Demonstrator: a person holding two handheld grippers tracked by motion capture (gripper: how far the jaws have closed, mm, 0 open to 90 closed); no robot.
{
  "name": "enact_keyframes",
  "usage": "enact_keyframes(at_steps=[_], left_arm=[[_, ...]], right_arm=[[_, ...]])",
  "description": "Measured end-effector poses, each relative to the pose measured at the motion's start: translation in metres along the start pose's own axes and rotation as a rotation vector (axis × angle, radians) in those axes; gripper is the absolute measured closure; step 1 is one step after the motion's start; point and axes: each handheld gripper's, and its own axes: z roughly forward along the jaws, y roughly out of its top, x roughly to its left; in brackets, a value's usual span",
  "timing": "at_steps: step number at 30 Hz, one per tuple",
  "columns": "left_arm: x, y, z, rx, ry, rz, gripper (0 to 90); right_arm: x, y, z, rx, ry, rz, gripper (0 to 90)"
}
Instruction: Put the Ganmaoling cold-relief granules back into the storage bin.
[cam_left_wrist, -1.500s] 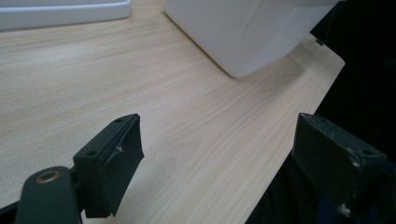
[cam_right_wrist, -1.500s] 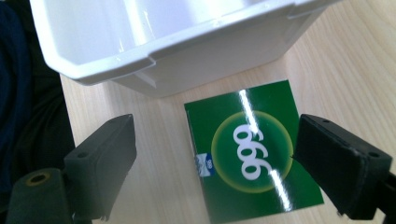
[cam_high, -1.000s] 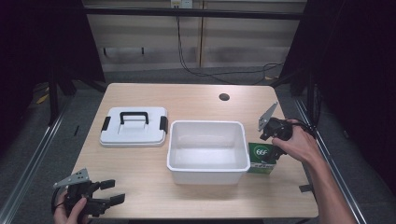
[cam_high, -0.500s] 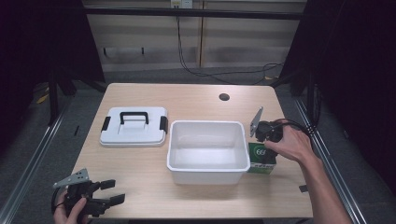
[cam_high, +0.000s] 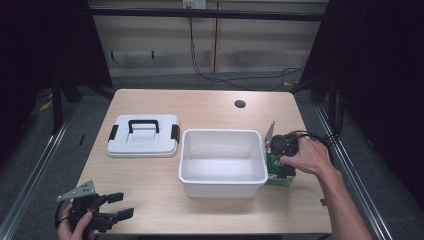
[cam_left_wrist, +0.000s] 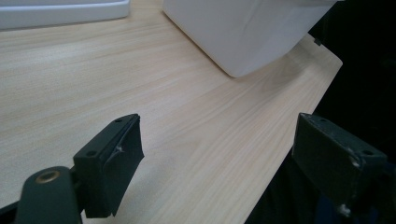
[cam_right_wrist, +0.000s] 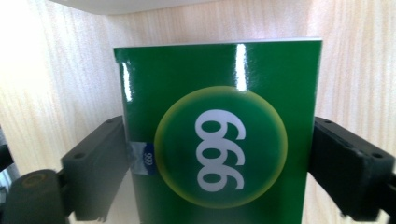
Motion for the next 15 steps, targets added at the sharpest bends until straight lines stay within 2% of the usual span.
enact_keyframes(at_steps=[4, 6, 12, 15], left_arm=[[0.0001, 0.0000, 0.0000, 0.003, 0.002, 0.002, 16.0], [0.0002, 0.0000, -0.0001, 0.002, 0.002, 0.003, 16.0], [0.0002, 0.0001, -0.0001, 0.003, 0.002, 0.003, 16.0], [0.0000, 0.0001, 0.0000, 0.004, 0.002, 0.003, 16.0]], right_arm=[[0.0012, -0.0007, 0.0017, 0.011, -0.007, 0.004, 13.0], [0.0007, -0.0015, 0.0017, -0.004, -0.010, -0.010, 14.5], [0.0025, -0.0047, -0.0016, -0.008, -0.005, 0.012, 15.4], [0.0017, -0.0086, -0.0062, -0.042, 0.005, 0.031, 15.5]])
